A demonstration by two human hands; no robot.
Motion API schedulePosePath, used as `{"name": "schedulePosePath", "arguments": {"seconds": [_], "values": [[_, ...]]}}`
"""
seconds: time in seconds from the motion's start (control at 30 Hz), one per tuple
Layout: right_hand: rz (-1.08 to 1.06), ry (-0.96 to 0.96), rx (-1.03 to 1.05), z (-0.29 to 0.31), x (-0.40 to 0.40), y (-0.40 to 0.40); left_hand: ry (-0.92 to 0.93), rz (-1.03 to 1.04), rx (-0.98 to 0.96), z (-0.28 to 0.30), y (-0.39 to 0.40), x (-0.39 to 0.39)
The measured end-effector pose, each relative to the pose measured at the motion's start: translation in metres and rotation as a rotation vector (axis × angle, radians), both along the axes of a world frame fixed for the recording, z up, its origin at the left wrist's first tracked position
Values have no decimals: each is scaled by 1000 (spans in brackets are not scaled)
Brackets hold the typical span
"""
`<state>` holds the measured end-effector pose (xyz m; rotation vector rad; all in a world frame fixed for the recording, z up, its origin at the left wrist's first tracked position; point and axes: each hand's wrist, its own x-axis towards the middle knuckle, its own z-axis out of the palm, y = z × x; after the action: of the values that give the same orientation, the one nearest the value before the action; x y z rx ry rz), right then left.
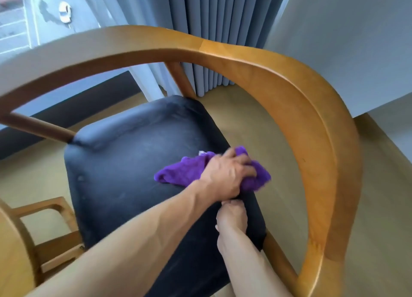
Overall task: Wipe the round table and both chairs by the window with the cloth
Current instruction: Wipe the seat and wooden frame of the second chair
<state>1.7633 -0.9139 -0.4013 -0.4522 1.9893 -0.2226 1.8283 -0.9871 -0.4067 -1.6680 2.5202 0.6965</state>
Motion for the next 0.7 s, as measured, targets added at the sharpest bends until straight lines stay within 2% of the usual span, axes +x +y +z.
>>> {"name": "schedulePosePath", "arguments": {"seconds": [0.07, 0.13, 0.2, 0.27, 0.33, 0.37, 0.4, 0.47, 0.53, 0.6, 0.63, 0.7], "values": [[105, 24, -11, 0, -1, 3, 67, -199, 20, 7, 0, 20], [185, 37, -32, 1, -3, 6, 30, -179, -68, 11, -20, 61], [196, 17, -40, 4, -4, 9, -116, 73, -165, 14, -46, 110], [197, -7, -40, 6, -4, 11, -247, 486, -213, 15, -57, 145], [208, -22, -47, 12, -5, 14, -257, 803, -171, 14, -49, 137], [194, -23, -79, 17, -6, 13, -259, 842, -158, 14, -40, 118], [178, 11, -154, 24, -7, 11, -245, 817, -163, 12, -28, 96], [152, 150, -441, 44, -10, -4, -133, 641, -205, 5, 3, 38], [185, 246, -699, 64, -15, -28, 26, 428, -127, 6, 47, -16], [354, 228, -696, 74, -18, -52, 294, 199, -41, 9, 90, -43], [481, 213, -625, 75, -18, -61, 310, 31, -73, 10, 105, -46], [710, 199, -485, 70, -17, -68, 188, -241, -133, 6, 112, -25]]}}
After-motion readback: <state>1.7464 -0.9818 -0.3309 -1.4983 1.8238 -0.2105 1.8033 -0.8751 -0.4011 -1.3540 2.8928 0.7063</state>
